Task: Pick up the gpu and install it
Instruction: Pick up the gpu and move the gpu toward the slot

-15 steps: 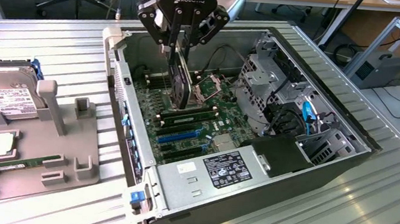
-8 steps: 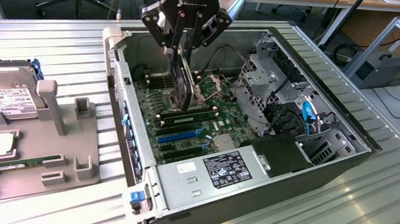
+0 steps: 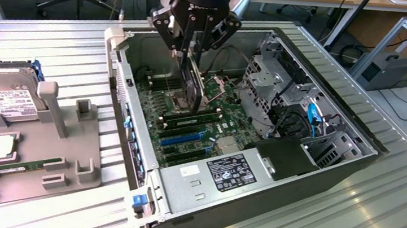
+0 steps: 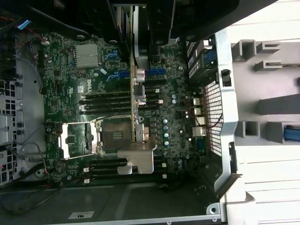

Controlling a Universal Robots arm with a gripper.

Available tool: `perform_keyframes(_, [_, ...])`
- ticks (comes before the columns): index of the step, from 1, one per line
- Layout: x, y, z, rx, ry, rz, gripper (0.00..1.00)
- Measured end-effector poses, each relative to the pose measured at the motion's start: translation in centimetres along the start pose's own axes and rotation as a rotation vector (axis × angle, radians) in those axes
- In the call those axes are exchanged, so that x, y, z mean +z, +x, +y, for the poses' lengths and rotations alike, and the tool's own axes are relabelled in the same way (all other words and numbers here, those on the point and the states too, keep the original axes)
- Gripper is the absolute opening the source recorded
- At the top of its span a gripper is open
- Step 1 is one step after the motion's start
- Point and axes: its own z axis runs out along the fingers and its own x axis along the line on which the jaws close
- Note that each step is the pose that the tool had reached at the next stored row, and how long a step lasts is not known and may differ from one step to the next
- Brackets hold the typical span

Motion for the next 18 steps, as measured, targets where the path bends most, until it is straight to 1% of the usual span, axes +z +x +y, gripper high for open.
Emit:
perform_keyframes(4, [0.26, -0.5, 0.03, 0.000, -0.0001, -0.0001, 0.27])
perform_keyframes(18, [1.67, -1.8, 0.11, 0.000, 0.0000, 0.0000, 0.27])
